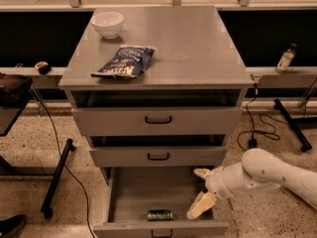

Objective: Pick green can from bottom drawer and place on counter

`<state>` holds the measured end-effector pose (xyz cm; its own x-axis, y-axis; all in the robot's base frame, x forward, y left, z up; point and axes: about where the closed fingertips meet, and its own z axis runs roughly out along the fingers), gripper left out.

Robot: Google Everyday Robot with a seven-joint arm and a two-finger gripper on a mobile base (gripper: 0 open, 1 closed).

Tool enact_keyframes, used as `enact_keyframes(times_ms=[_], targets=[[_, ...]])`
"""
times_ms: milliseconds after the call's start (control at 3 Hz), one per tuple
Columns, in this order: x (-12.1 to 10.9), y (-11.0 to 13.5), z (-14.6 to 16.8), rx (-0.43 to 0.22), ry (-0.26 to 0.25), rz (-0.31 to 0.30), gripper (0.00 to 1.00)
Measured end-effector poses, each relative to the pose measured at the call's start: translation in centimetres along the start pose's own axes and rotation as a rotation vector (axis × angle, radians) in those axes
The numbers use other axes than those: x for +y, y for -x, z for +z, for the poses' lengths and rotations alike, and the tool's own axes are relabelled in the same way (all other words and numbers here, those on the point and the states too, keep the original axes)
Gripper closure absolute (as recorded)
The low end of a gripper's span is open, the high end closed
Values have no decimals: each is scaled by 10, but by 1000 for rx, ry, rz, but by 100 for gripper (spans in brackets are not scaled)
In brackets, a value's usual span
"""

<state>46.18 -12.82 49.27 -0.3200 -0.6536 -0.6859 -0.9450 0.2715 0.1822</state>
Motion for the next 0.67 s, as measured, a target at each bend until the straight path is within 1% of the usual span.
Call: enact_keyframes(times_ms=[333,667], targets=[[2,-13,19,-6,27,37,0],[-3,-19,28,3,40,71,0]])
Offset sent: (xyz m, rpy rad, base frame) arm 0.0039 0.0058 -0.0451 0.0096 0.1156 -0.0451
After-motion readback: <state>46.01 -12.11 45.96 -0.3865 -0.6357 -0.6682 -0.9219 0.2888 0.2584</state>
